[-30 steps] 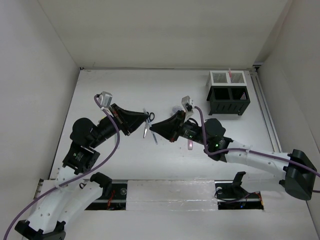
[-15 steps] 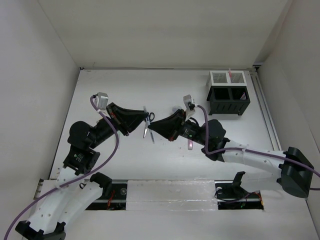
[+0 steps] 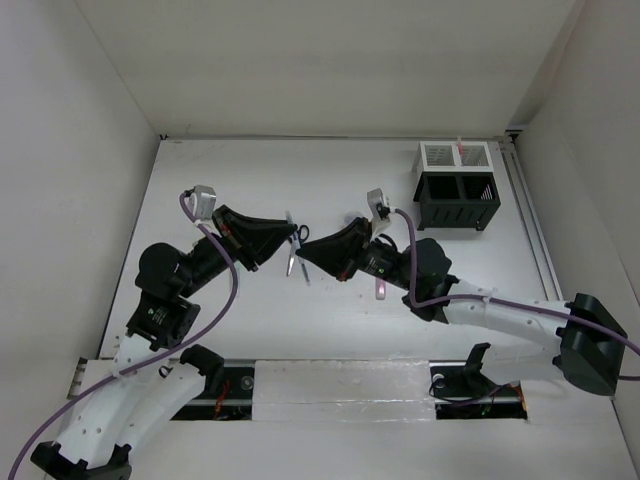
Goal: Sort the stationery into containers
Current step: Close the pen cap on the pen.
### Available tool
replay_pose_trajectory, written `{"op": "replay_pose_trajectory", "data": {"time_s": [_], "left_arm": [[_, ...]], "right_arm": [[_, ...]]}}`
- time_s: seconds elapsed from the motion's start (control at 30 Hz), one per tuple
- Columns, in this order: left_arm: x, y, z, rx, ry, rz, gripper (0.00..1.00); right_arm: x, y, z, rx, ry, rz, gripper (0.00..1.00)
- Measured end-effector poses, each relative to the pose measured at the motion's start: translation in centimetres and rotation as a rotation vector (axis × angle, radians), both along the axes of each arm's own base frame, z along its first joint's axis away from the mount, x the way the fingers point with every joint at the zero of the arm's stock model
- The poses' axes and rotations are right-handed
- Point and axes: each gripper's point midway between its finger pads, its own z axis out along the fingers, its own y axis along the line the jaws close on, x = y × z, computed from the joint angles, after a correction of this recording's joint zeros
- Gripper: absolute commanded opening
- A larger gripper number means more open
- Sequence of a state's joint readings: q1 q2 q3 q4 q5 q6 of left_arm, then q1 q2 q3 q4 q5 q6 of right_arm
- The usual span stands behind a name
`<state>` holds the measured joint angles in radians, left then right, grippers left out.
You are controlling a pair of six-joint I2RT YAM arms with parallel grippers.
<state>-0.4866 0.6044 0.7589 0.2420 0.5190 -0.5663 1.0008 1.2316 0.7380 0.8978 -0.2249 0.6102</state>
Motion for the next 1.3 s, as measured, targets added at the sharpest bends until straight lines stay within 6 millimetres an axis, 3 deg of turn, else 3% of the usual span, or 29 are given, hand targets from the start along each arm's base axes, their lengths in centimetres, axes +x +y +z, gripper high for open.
{"op": "replay_pose_trajectory", "data": {"time_s": [1.0,1.3], "left_arm": [[1.1,0.7,1.3,-0.036,-0.046,0.072,0.00],[1.4,1.4,1.3,0.026,-0.015,0.120,0.00]], "right_arm": [[1.2,0.6,2.0,-0.058,0.063,0.021,0.00],[1.3,2.4,1.1,-0.096,-0.030,0.077,0.00]]}}
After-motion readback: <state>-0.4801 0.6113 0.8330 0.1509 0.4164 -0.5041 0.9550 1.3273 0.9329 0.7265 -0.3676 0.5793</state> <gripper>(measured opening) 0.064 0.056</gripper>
